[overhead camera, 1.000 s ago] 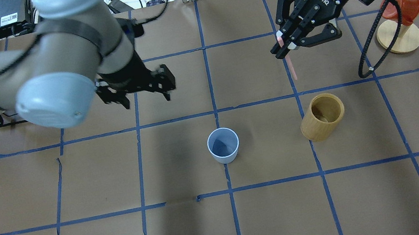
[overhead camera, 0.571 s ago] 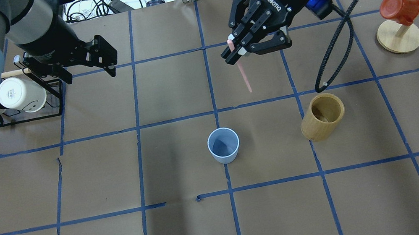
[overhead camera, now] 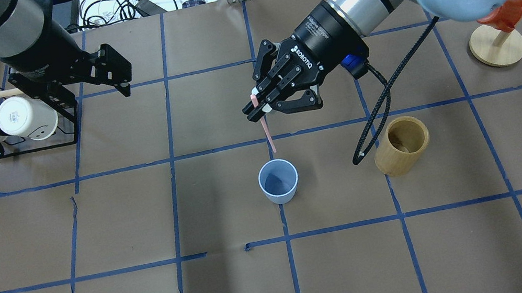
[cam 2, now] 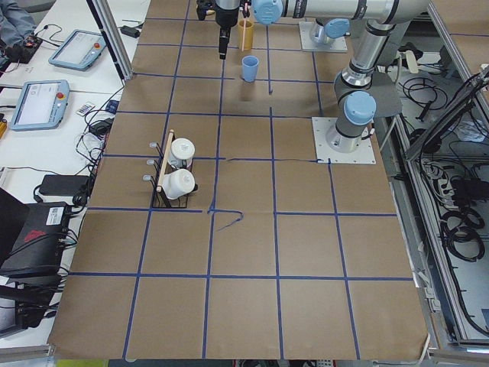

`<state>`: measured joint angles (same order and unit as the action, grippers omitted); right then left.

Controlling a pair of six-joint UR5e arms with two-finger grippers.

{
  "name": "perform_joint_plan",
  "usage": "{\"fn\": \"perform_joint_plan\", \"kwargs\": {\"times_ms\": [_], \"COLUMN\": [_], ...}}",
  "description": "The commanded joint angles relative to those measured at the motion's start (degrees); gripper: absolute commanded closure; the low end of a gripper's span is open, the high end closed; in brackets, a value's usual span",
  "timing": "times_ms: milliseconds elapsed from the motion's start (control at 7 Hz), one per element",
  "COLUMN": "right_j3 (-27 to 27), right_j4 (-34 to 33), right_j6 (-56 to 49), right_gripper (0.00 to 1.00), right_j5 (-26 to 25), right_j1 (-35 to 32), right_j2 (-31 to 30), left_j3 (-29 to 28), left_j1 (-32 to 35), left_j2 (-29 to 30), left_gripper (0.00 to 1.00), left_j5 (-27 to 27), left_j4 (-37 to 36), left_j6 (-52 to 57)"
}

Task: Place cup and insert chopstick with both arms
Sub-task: 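Lower the pink chopstick into the blue cup and open the right gripper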

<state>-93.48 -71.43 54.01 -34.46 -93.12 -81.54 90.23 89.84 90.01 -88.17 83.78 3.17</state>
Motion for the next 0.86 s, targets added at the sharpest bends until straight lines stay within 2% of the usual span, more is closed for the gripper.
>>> {"fn": "perform_joint_plan", "kwargs": {"times_ms": [0,143,286,429,714], "right_j3": [-4.06,-5.13,-5.40,-5.40,-3.14], "right_j4": [-2.65,-2.75,-2.75,-2.66,-4.05], "right_j6": [-0.04,-0.13,-0.13,0.05,1.09], "right_gripper": [1.00,1.00,0.38,0.00,0.00], "right_j5": [0.27,0.27,0.27,0.27,-0.69], "right_j1": [-0.13,-0.04,-0.13,-0.13,0.74], "right_j2": [0.15,0.15,0.07,0.06,-0.54], "left_j3": [0.03,0.03,0.03,0.03,0.03], "left_j1": [-0.19,-0.37,-0.37,-0.28,-0.28], "left_j2": [0.08,0.08,0.08,0.08,0.08], "left_gripper": [0.00,0.00,0.00,0.00,0.00], "left_j5": [0.10,0.19,0.01,-0.07,-0.08], "left_j4": [-0.11,-0.19,-0.20,-0.11,0.59], "left_j6": [0.17,0.17,0.17,0.09,0.00]}}
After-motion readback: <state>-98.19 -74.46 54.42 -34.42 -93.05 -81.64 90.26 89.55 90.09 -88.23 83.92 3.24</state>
